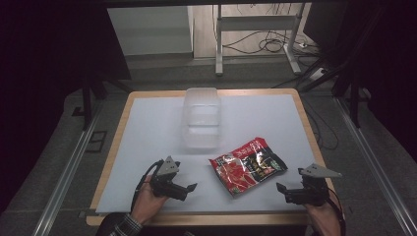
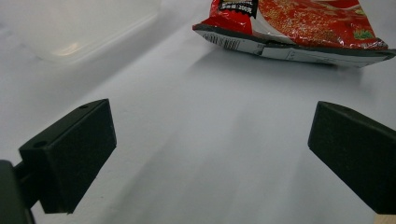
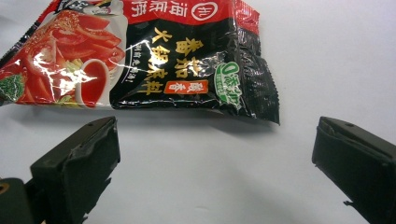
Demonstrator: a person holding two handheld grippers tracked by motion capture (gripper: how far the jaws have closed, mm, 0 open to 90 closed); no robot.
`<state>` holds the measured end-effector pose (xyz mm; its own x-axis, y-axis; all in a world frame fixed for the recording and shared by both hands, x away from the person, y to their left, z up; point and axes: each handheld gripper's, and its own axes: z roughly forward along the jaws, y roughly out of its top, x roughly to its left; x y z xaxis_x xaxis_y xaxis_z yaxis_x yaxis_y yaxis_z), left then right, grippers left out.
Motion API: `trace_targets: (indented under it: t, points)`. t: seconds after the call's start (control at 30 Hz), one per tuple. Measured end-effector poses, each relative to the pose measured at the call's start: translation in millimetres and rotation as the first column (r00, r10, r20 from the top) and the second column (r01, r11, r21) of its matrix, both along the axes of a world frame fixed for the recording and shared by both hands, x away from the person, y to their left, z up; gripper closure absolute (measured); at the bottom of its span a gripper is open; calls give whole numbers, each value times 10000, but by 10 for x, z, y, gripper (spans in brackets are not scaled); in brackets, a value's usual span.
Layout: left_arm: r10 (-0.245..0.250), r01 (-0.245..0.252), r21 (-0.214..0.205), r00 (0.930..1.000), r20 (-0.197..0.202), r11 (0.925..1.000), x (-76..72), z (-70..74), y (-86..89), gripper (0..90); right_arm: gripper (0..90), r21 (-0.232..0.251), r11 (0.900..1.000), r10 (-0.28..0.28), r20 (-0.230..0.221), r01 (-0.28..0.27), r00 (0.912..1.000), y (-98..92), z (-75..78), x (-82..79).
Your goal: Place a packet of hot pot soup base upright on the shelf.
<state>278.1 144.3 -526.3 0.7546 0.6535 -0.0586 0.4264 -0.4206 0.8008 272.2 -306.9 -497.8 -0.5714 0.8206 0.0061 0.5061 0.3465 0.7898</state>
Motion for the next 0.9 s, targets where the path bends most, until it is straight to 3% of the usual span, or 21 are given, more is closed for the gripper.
trace_targets:
  t: [0.13,0.27,0.37,0.5,0.9]
  points:
    - [-155,154,-170,9999,-23,9997,-4,27,2,6,9,-53,10000,24,88,-24,10000,-3,3,2]
    - [-224,224,-37,9997,22,9997,-7,55,-26,28,9,-110,9999,58,59,-57,10000,4,-1,8]
    - [-318,312,315,9993,214,9990,-10,94,-103,54,9,-153,9999,48,46,-48,10000,7,-2,13]
    - [-430,409,421,9979,479,9983,-13,140,-170,104,10,-172,9998,36,22,-36,10000,3,-4,16]
    - [-970,970,30,9935,597,9953,38,197,-308,248,11,-235,9997,97,12,-96,10000,25,-11,29]
